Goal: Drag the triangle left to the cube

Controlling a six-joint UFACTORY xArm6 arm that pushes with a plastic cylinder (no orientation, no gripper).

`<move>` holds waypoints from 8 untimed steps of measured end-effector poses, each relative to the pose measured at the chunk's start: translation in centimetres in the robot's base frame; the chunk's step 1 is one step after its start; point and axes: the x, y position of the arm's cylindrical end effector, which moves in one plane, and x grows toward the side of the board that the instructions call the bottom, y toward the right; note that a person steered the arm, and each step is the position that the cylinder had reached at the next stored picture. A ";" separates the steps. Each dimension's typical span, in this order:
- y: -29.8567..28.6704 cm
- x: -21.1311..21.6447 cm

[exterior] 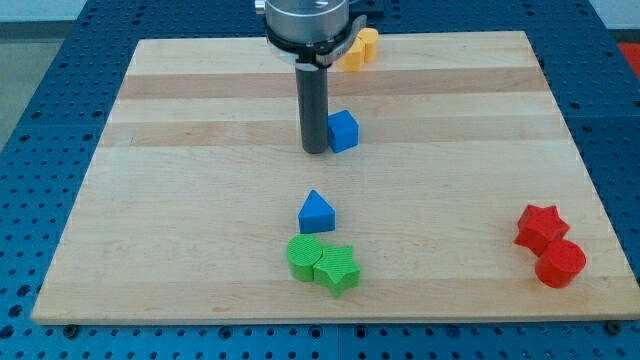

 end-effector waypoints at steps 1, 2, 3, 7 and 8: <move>-2.5 3.1; -4.9 4.8; -6.4 7.4; 0.3 12.1; 2.9 11.1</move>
